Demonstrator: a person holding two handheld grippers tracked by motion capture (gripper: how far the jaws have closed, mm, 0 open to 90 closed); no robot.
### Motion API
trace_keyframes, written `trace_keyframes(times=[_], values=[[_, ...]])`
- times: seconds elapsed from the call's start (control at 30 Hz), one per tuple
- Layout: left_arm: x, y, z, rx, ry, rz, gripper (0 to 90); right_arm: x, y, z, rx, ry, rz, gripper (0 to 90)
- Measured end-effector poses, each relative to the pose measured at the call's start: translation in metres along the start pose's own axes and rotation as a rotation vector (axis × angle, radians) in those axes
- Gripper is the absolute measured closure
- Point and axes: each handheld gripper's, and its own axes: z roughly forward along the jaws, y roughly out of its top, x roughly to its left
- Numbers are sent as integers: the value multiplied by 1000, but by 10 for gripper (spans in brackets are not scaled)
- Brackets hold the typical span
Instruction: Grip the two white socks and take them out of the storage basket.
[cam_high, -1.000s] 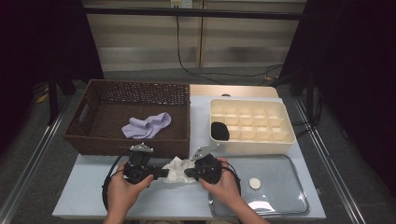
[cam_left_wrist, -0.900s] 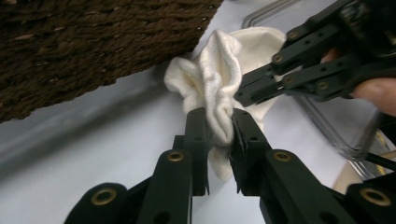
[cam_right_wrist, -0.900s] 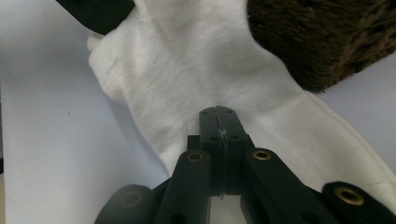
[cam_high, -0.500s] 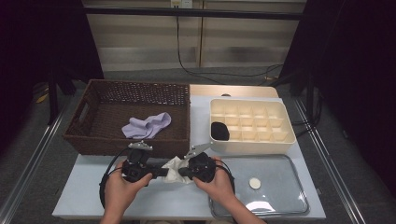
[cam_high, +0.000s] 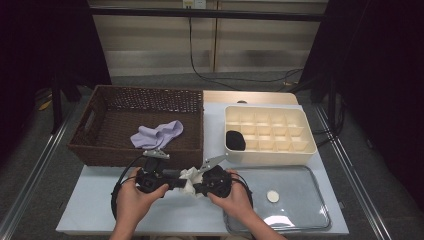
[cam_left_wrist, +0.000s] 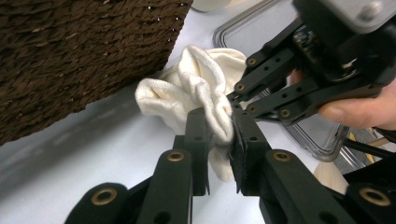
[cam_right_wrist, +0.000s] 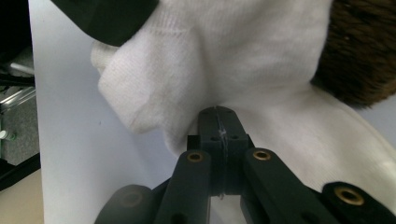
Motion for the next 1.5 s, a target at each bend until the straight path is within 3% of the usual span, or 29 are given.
trace_keyframes(times=[0.2, 0.83, 1.13, 1.27, 1.5], values=[[-2, 1, 6, 7, -14, 3, 785, -5, -6, -17, -17, -41, -9, 900], [-12, 14, 28, 61, -18, 52, 784, -23, -20, -63, -82, -122, 27, 900], [-16, 20, 43, 87, 9, 61, 784, -24, -23, -65, -90, -122, 27, 900], [-17, 22, 52, 109, 18, 85, 782, -24, -23, -66, -96, -123, 28, 900], [-19, 21, 66, 114, 12, 93, 768, -24, -17, -70, -116, -134, 25, 897]])
